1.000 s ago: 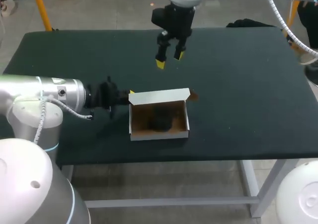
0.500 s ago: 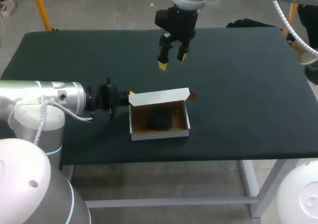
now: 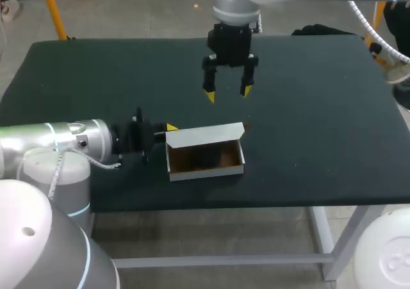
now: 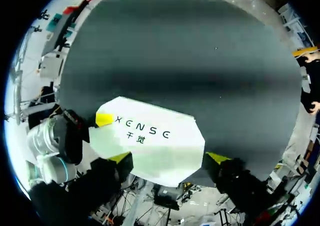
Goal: Assemble the packaging by folding the flat box into shape, placing the metal phone stand inside, and closing the box properly
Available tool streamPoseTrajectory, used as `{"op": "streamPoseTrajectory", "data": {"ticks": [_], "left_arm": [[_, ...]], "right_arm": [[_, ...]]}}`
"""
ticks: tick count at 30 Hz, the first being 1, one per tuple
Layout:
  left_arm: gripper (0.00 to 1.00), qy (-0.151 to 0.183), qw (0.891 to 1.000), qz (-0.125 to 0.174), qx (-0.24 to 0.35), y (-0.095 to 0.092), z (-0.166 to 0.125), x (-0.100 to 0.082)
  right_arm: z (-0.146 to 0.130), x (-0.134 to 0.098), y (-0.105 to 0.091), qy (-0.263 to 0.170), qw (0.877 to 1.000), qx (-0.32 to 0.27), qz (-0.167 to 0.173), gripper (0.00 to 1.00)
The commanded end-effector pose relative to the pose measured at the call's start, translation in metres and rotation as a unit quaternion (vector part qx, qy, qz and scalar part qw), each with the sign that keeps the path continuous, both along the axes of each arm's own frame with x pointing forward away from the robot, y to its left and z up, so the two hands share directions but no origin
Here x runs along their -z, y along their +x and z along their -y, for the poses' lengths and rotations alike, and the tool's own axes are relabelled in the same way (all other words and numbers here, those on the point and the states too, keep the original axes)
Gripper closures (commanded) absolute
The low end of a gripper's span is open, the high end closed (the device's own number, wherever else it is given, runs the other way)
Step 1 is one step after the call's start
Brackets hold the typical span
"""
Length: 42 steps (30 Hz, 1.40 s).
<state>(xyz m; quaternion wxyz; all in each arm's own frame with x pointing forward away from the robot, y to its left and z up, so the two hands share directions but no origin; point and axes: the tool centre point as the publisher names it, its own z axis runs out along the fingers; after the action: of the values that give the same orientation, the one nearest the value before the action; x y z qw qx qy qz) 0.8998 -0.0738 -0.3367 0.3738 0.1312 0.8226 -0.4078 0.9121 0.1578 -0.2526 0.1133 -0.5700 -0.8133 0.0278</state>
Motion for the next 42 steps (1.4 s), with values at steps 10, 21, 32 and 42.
{"op": "streamPoseTrajectory", "data": {"ticks": [10,21,32,42], "left_arm": [[1.00,-0.001,0.999,0.037,-0.007,-0.005,0.002,0.009],[1.00,0.008,0.999,0.053,-0.003,-0.006,0.003,0.012],[1.00,0.005,0.997,0.073,0.006,-0.010,0.002,0.017],[1.00,0.001,0.997,0.083,0.007,-0.012,0.000,0.023]], "right_arm": [[0.012,0.008,-0.015,0.087,0.992,0.087,0.036,0.00],[0.017,0.022,-0.012,0.061,0.984,0.166,-0.038,0.00],[0.023,0.033,-0.022,0.051,0.981,0.184,-0.044,0.50],[0.029,0.054,-0.033,0.062,0.980,0.178,-0.068,0.52]]}}
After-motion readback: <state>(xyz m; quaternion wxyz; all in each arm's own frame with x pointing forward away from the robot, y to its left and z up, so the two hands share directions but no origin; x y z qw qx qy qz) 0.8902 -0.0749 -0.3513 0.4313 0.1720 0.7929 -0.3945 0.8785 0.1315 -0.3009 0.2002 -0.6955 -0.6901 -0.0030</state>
